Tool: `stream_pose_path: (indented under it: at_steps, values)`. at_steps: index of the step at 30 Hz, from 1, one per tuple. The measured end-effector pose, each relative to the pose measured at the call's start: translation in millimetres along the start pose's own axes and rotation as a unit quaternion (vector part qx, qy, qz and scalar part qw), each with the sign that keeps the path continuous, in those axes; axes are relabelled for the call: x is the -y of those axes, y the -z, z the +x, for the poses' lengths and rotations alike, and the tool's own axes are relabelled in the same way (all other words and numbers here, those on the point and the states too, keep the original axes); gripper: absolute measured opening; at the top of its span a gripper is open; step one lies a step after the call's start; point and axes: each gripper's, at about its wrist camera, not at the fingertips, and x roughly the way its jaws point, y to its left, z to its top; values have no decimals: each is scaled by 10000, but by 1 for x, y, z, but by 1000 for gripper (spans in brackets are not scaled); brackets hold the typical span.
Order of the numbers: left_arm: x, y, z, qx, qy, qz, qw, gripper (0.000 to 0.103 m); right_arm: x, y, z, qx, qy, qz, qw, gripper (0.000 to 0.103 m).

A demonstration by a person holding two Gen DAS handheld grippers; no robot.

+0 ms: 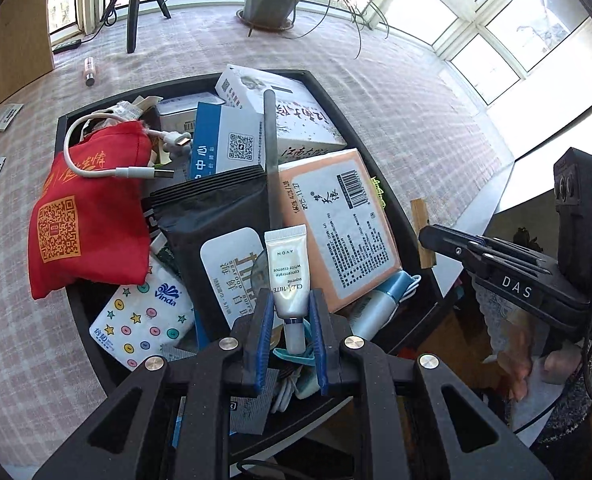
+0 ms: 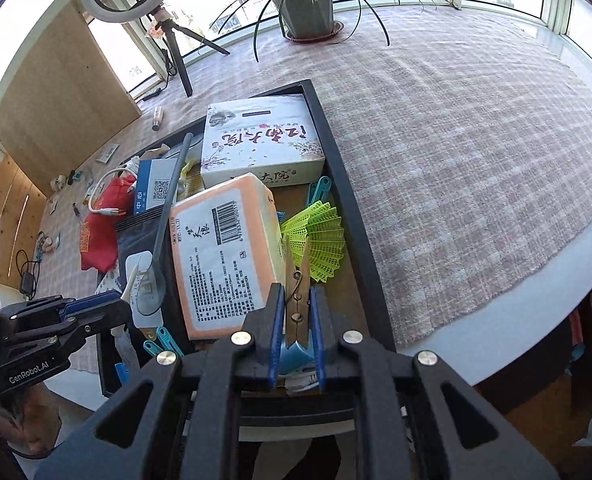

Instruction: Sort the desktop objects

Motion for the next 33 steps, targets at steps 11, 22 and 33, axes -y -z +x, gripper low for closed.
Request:
stream_pose_path:
  at_steps: [11,22,33]
  values:
    - [-33,-7,-22,246,-297,-579,9976,23,0,-15,1,-20,-302,68,9995,38]
    - [-109,8,-58,470,-616,-1107,9908,23,-69,-31,8,7,-574,-321,9978,46]
    - [-236,35,-100,493,-907,-1662,9807,23,-184,-35,27,-36,-810,-602,9949,48]
